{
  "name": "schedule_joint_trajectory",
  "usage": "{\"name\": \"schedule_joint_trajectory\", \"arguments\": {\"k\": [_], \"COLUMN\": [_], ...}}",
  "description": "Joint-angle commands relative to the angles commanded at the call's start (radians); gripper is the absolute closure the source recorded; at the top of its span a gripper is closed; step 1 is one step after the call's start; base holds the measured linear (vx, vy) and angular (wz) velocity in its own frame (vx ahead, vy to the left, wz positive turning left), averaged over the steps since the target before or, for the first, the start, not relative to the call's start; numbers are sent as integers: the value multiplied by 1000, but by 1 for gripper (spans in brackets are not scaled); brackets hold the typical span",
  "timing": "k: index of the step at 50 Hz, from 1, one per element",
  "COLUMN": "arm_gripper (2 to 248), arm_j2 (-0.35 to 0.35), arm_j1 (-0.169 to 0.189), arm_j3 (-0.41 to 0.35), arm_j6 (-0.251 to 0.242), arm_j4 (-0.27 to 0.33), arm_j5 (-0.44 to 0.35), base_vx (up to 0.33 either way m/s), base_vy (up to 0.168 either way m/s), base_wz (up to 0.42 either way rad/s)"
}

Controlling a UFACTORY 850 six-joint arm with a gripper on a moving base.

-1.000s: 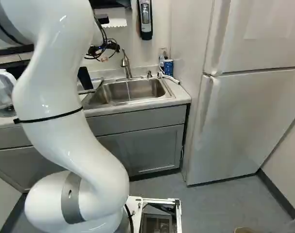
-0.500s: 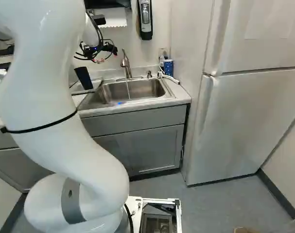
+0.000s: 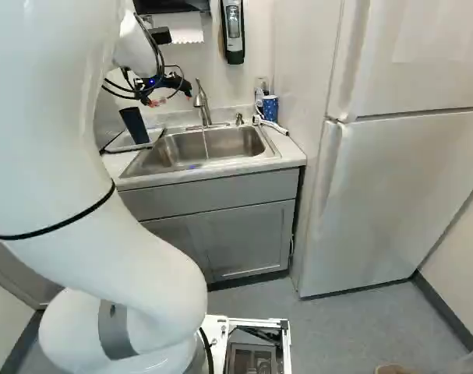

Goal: Rinse the cup and place it in the tray

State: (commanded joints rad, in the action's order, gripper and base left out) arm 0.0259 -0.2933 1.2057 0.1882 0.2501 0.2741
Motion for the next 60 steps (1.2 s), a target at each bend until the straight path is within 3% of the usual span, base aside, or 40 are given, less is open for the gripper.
{"name": "schedule_joint_trajectory", "arguments": {"k": [27,47,60], "arm_gripper": [3,3,3], "arm_j2": [-127,-128,-128], "arm_j1": [52,53,53], "arm_j3": [-125,-126,-126], "arm_j6": [0,0,0], "arm_j4": [0,0,0], "arm_j5": [96,94,50], "base_vx": [0,0,0], "base_vy": [0,0,0], "base_wz": [0,0,0]}}
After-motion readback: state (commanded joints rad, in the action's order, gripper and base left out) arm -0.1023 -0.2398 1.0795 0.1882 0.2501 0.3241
